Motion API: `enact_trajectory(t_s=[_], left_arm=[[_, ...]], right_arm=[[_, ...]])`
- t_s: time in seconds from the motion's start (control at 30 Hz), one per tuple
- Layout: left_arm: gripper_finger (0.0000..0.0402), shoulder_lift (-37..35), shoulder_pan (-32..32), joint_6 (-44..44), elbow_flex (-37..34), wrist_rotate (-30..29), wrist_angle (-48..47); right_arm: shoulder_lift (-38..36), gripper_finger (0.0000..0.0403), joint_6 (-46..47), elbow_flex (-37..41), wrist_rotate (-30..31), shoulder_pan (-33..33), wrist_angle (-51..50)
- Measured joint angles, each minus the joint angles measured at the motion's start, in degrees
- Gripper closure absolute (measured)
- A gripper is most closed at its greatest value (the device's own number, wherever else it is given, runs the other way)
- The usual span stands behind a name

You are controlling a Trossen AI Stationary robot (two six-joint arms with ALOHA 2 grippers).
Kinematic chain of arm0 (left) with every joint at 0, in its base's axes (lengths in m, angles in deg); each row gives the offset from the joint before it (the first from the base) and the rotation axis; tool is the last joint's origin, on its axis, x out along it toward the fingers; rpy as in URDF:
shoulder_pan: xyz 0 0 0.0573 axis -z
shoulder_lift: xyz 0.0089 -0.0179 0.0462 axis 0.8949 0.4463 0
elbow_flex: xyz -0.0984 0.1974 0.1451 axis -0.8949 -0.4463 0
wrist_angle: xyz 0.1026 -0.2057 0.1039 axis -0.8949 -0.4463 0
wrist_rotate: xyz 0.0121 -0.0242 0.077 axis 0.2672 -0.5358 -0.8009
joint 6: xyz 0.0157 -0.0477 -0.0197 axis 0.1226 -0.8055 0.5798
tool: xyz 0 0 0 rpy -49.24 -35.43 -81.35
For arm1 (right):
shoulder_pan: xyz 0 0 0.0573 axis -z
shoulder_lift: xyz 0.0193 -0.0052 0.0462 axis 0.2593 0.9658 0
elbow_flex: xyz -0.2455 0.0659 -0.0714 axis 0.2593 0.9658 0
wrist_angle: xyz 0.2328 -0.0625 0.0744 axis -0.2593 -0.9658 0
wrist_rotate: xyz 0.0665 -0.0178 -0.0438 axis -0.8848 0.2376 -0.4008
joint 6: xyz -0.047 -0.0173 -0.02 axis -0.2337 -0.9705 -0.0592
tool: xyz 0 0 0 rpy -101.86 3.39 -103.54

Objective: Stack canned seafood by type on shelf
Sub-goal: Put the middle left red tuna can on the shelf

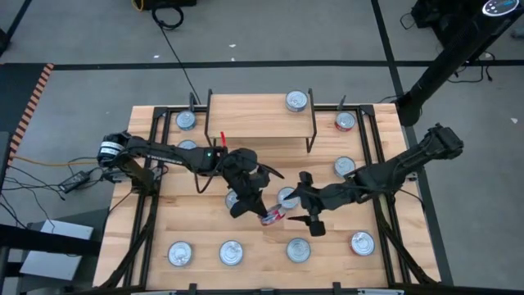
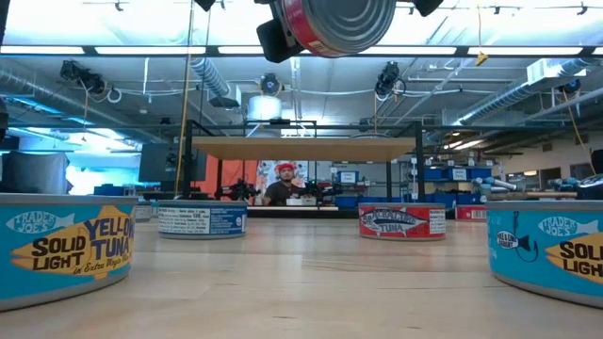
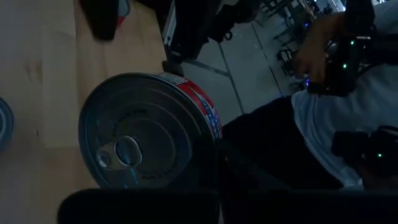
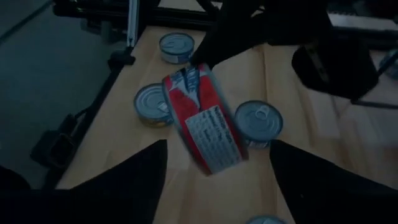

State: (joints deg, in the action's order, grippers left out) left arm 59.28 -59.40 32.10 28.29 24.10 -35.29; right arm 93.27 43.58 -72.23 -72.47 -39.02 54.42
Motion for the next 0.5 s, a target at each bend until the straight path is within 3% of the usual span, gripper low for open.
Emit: enact_trajectory(t_s=[0.23,0.5], left_arm=[[0.0401,0.0,0.0,-0.8,0.0,0.0,0.0],[0.0401,0.0,0.0,-1.0,0.0,0.0,0.8]], right_arm=[[3.8,0.0088,-4.0,0.0,-1.5,0.6,4.9],[3.9,0.0127,-5.3,0.0,-2.1,1.4,7.2]])
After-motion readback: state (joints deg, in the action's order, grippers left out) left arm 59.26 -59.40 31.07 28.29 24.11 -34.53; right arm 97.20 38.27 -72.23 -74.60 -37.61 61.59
